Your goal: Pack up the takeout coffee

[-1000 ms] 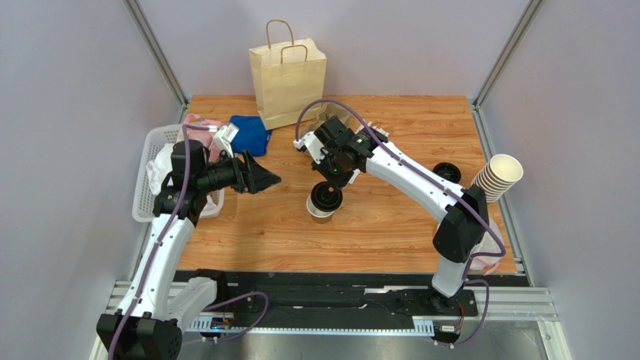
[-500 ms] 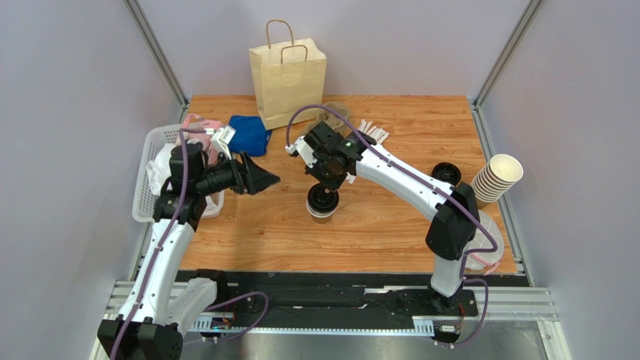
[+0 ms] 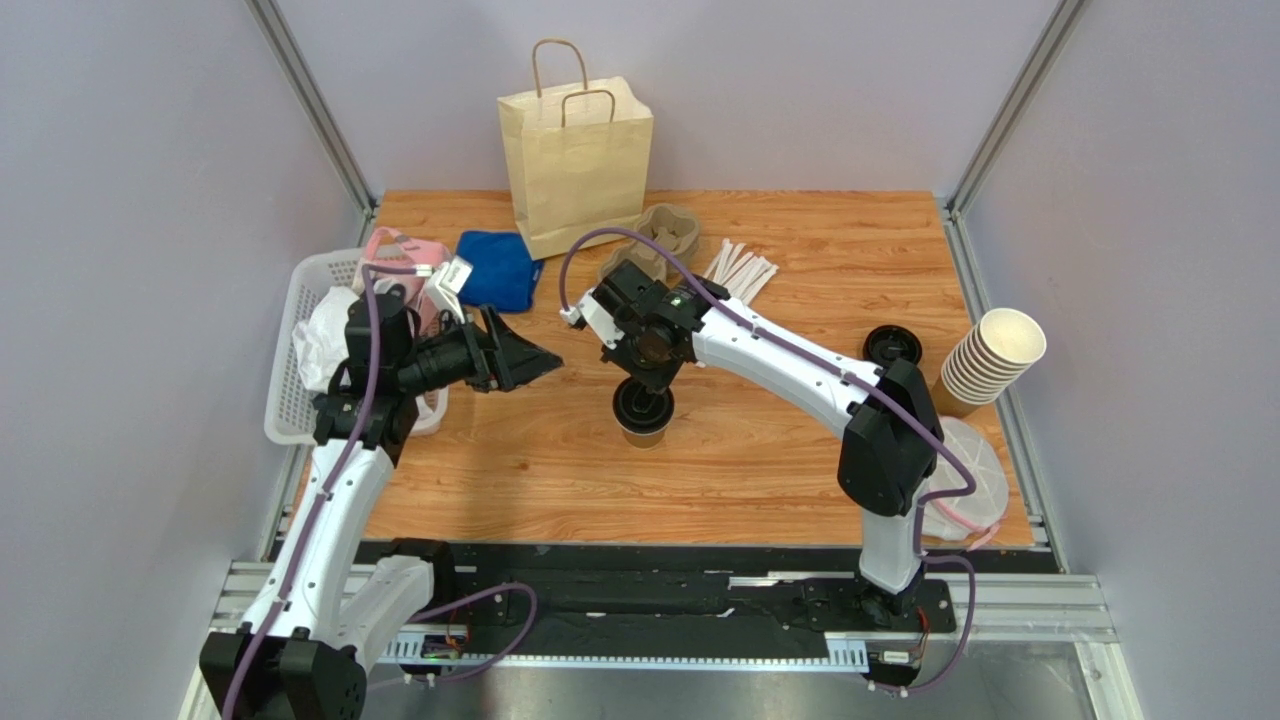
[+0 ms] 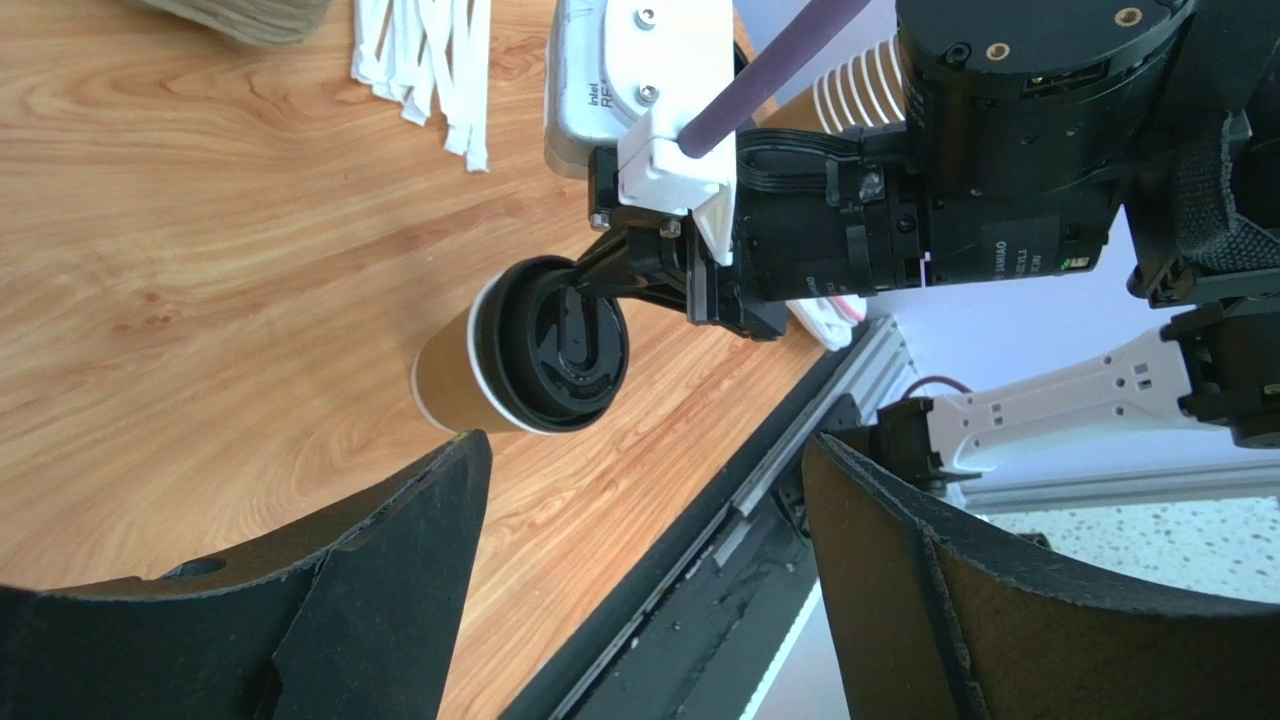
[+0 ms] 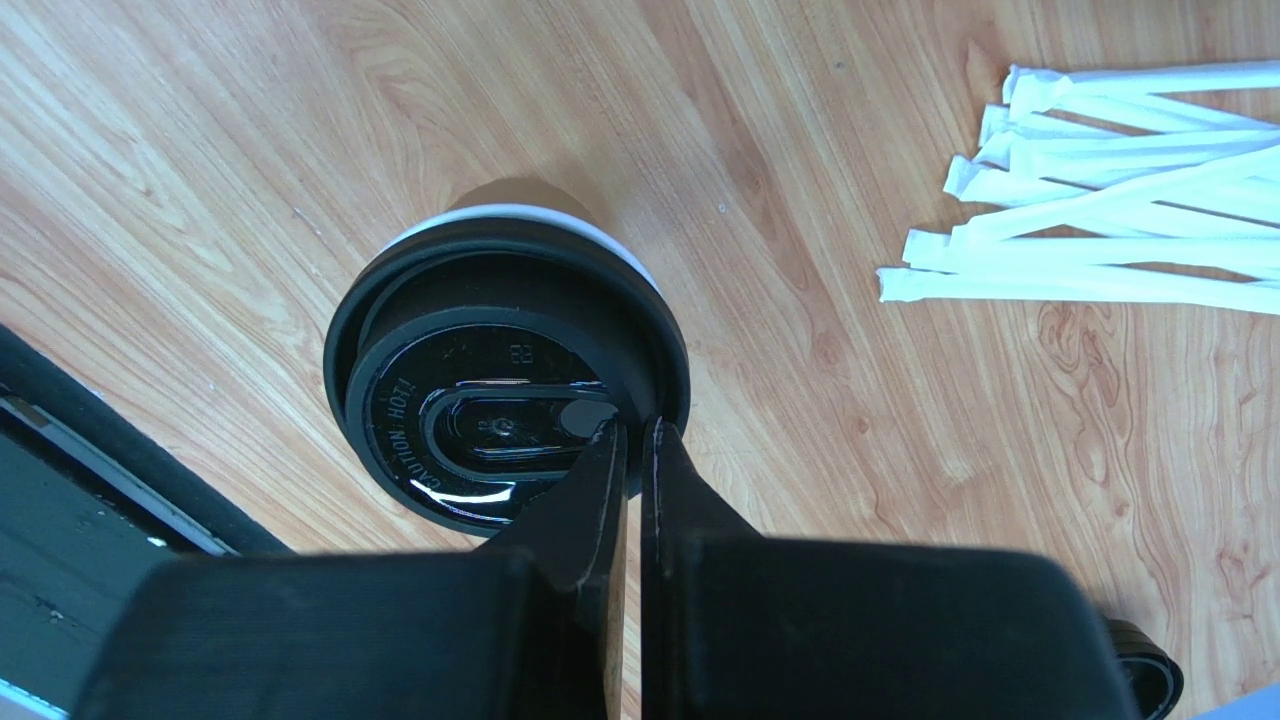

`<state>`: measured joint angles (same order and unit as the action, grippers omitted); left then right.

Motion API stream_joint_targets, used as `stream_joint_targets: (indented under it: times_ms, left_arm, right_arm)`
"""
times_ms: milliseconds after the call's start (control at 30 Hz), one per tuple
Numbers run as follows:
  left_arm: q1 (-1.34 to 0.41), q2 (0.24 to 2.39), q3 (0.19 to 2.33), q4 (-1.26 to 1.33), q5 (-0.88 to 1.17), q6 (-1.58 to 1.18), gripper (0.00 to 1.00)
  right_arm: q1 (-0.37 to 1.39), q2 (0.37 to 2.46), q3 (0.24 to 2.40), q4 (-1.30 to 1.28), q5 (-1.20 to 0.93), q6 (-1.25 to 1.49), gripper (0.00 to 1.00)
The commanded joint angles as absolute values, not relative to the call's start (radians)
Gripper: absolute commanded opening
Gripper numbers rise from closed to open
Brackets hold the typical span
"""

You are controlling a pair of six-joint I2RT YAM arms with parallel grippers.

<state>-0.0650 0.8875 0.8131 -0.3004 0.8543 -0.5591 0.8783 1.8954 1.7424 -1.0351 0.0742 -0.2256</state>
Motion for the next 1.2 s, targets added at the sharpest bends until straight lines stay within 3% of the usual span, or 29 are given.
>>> stream_joint_targets:
  times_ms: [0,233,333,467,567,967,1167]
  left_arm:
    - [-0.058,0.882,0.785,-0.221,0.896,-0.615,0.84]
    - [-0.058,0.903,0.741,-0.161,0.945,-0.667,0.79]
    - [-0.060,0.916,0.692,-0.060,0.980,-0.733,0.71]
    - [-0.084,0.934,0.640,0.027,0.989,-0.793,0.50]
    - [-0.138,0.957,0.634,0.051,0.986,-0.788,0.42]
    - [-0.285,1.097,0.604,0.202,0.924,-0.863,0.31]
    - [-0.302,1.209,0.525,0.457,0.916,-1.012,0.28]
  right_arm:
    - [0.882,1.901,1.738,-1.000,0.107,-0.239,0.00]
    - [0.881,1.911,1.736,-0.996,0.110,-0.236,0.00]
    - [0.882,1.917,1.733,-0.991,0.112,-0.233,0.00]
    - [0.882,1.928,1.729,-0.991,0.104,-0.239,0.00]
    - [0.884,1.937,1.727,-0.991,0.098,-0.247,0.00]
    - [0.882,1.968,1.762,-1.023,0.083,-0.252,0.00]
    - [0.882,1.971,1.773,-1.031,0.080,-0.247,0.00]
